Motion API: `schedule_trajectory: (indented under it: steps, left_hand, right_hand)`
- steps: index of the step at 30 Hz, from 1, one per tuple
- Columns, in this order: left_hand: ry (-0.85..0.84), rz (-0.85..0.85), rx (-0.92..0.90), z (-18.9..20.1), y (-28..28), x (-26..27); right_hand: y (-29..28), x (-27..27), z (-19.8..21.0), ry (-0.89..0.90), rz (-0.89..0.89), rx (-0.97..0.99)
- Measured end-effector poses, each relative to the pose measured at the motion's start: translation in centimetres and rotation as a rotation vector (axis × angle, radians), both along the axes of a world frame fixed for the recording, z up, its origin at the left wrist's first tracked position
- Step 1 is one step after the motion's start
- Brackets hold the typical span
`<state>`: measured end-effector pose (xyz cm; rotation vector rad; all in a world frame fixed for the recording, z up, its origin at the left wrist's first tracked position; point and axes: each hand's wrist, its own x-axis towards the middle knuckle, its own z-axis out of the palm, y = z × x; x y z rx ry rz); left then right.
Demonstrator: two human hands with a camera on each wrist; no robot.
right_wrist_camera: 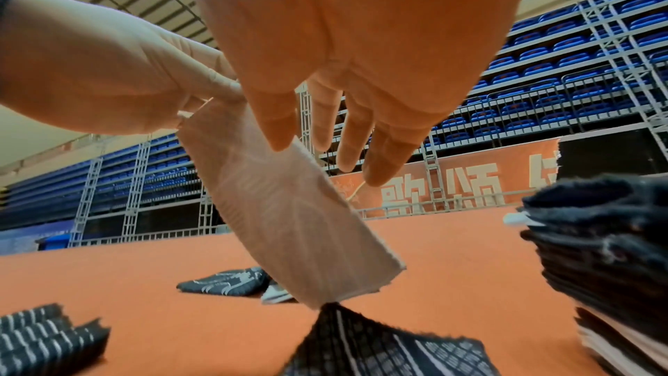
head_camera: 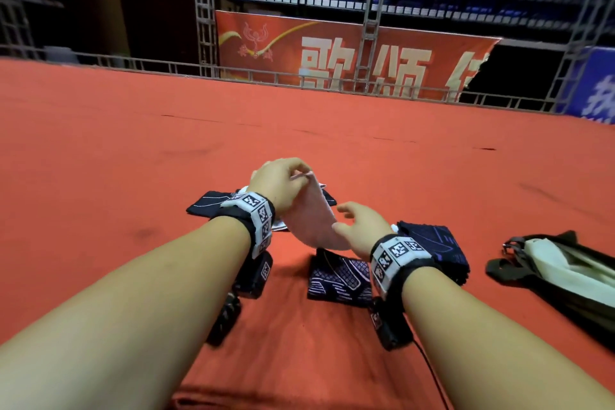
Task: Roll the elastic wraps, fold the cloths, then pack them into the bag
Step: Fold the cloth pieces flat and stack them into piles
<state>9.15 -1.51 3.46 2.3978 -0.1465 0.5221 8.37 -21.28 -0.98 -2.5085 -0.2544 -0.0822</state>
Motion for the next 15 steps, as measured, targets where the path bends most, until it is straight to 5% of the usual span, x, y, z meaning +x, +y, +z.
schedule_trajectory:
  steps: [7,15]
  left_hand:
    - [0.014,-0.234,-0.101,2.1,-0.3,-2.7]
    - [0.058,-0.196,-0.337,2.7,-1.0,-3.9]
  right_hand:
    - [0.2,-2.3,1.6,-0.026,0.023,0.228]
    - [-0.8,-4.3,2.5,0.158,0.05,0.454]
